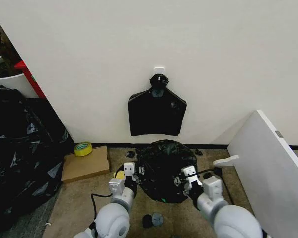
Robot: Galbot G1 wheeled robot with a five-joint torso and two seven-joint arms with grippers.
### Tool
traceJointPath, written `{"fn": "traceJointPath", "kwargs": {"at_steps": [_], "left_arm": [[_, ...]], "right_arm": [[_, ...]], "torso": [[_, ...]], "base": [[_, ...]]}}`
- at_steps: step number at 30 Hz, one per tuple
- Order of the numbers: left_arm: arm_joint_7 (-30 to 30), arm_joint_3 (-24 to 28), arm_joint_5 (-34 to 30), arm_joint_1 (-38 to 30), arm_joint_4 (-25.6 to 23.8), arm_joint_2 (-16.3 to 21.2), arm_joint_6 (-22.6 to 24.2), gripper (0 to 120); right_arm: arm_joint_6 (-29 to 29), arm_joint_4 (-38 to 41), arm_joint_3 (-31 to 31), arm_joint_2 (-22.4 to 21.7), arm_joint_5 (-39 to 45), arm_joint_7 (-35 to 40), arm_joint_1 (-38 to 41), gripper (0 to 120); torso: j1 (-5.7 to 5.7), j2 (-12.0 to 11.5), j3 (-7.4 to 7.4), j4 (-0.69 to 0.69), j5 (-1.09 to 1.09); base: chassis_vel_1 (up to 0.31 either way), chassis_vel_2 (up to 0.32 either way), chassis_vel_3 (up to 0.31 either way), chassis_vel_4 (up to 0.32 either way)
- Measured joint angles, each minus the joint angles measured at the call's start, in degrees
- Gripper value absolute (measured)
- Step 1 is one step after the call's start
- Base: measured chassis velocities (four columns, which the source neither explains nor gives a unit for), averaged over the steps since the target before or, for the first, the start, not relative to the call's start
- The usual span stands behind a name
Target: Place the garbage bag over the trash bin.
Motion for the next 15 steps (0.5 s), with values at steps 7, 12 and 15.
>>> {"fn": "traceJointPath", "kwargs": {"at_steps": [7,12,15], "left_arm": [[0.8,0.08,2.53,0.51,-0.13,0.17,-0.32,1],[1.69,-0.57,3.92,1.65,-0.71,0.96,-0.53,1],[2.16,-0.86,4.75,2.0,-0.88,1.54,-0.72,1]], "right_arm": [[-2.3,-8.53,-8.01,4.01,-2.91,2.59,7.71,0],[-2.77,-14.25,-12.85,7.04,-7.47,2.66,12.49,0],[-2.99,-15.65,-14.06,7.76,-9.23,2.44,13.72,0]], "torso": [[0.0,0.0,0.0,-0.01,-0.01],[0.0,0.0,0.0,-0.01,-0.02],[0.0,0.0,0.0,0.0,-0.01]], "base": [[0.0,0.0,0.0,0.0],[0.0,0.0,0.0,0.0],[0.0,0.0,0.0,0.0]]}}
